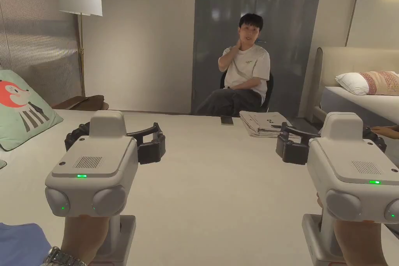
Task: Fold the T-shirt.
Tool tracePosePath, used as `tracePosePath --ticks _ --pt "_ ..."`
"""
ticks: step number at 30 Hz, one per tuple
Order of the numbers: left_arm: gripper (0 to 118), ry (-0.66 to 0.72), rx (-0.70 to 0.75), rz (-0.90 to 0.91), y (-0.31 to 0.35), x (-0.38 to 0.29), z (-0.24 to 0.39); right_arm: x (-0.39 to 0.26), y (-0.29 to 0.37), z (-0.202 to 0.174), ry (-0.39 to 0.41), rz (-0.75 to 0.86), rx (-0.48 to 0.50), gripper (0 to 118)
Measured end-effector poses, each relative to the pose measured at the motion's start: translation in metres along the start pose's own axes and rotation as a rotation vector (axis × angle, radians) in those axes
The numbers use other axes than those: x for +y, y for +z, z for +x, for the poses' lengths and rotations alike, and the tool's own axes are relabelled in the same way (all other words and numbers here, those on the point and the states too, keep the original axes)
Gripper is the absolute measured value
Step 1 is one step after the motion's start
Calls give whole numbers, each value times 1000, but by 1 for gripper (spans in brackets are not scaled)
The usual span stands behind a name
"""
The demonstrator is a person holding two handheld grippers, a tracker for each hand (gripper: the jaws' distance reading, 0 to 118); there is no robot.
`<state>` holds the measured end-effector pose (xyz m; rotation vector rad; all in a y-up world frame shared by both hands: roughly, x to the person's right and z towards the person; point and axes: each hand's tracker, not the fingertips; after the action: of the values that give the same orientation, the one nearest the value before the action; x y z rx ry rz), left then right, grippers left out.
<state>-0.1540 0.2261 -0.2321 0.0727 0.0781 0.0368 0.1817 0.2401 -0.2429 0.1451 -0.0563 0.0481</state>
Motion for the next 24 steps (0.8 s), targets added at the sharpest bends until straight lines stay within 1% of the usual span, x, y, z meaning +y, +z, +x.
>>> tracePosePath --ticks 12,24 --pt "111 27 2 -1 0 1 -4 3 0 -1 7 7 6 118" --pt "111 18 1 -3 0 2 -4 2 -1 -2 8 3 12 118"
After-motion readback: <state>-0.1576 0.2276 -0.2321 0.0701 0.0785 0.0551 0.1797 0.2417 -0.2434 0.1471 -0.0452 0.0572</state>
